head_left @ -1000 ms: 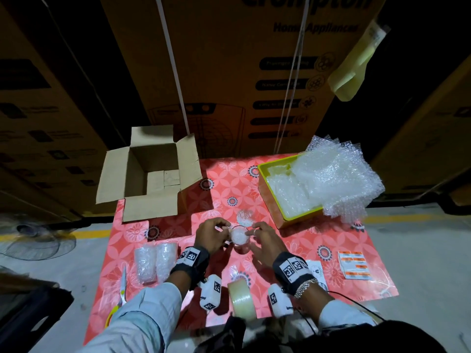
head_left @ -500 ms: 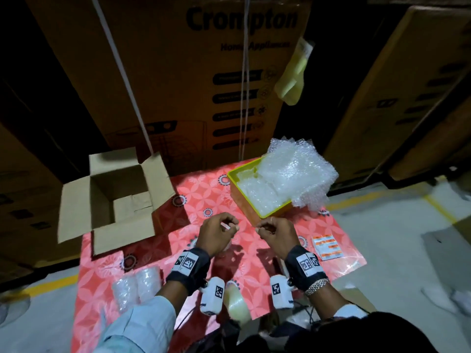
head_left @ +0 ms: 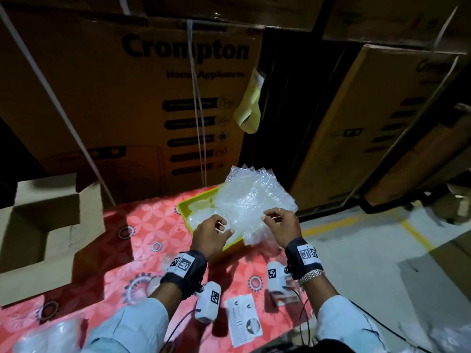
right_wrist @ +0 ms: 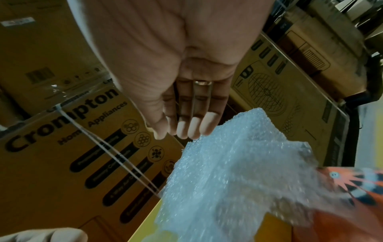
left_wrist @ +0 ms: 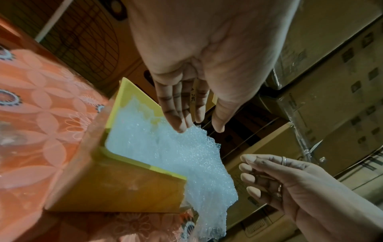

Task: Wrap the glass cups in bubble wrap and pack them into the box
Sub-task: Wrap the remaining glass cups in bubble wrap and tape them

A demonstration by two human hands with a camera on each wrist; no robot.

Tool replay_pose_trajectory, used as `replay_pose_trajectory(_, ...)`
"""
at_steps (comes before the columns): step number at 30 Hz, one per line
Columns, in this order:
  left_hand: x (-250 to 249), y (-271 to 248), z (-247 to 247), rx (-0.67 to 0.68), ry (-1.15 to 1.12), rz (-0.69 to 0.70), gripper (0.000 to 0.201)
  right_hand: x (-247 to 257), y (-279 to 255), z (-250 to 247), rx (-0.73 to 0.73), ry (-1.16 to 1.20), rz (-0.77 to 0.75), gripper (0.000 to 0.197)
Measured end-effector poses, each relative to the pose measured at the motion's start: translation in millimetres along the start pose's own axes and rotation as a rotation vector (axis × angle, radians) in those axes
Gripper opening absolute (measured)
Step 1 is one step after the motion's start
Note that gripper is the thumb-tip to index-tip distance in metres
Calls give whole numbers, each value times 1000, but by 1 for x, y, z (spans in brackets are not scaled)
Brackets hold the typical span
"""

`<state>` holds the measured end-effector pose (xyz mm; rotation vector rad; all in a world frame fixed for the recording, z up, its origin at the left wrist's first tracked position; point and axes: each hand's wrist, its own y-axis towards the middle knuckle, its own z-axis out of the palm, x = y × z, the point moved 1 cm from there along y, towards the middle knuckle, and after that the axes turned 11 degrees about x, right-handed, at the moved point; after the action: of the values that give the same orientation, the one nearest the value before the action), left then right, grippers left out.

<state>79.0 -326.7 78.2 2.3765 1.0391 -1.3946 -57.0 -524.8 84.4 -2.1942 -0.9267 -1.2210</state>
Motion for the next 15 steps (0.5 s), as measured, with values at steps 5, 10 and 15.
replay_pose_trajectory(5,-18,40,39,23,76,-68,40,-36,59,-27,-11,-110,14,25)
replay_pose_trajectory(10,-25,65,71,14,163,-155,41,-64,103,-39,25,-289,137,45)
replay_pose_trajectory(15,-31,76,88,30,251,-236,38,-78,111,-37,22,-287,119,34)
